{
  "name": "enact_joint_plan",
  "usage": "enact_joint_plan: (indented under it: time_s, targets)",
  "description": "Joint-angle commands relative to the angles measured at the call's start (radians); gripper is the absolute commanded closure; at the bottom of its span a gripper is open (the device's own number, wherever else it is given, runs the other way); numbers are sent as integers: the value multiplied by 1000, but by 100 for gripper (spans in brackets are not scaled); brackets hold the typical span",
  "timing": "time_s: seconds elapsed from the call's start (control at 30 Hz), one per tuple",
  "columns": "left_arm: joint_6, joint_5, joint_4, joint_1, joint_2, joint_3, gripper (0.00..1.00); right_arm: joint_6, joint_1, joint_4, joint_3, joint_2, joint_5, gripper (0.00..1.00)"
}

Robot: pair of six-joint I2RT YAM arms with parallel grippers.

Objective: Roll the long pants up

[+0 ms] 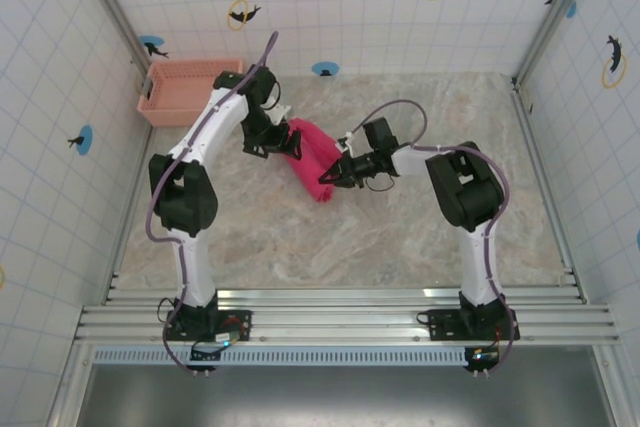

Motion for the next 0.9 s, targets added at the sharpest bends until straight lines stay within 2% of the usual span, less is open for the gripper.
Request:
enact_joint_plan:
  time_s: [0.0, 0.1, 0.27, 0.47, 0.77, 0.87]
  targets:
    - [-31, -27, 49, 6, 41, -12, 3, -56, -26, -140, 43, 7, 25, 95]
    - [-52, -13, 72, 6, 98, 37, 3, -147, -33, -275, 98, 30, 23, 95]
    - [-80, 27, 48, -12, 238, 238, 3, -240, -48, -432, 165, 70, 30, 94]
    - [-138, 106, 52, -22, 413, 389, 3, -269, -67, -496, 230, 109, 24, 94]
    - [-229, 233, 142, -22, 528, 456, 3, -268, -71, -551, 298, 142, -23, 94]
    - [-217, 260, 115, -22, 564, 494, 8, -293, -75, -585, 321, 146, -30, 93]
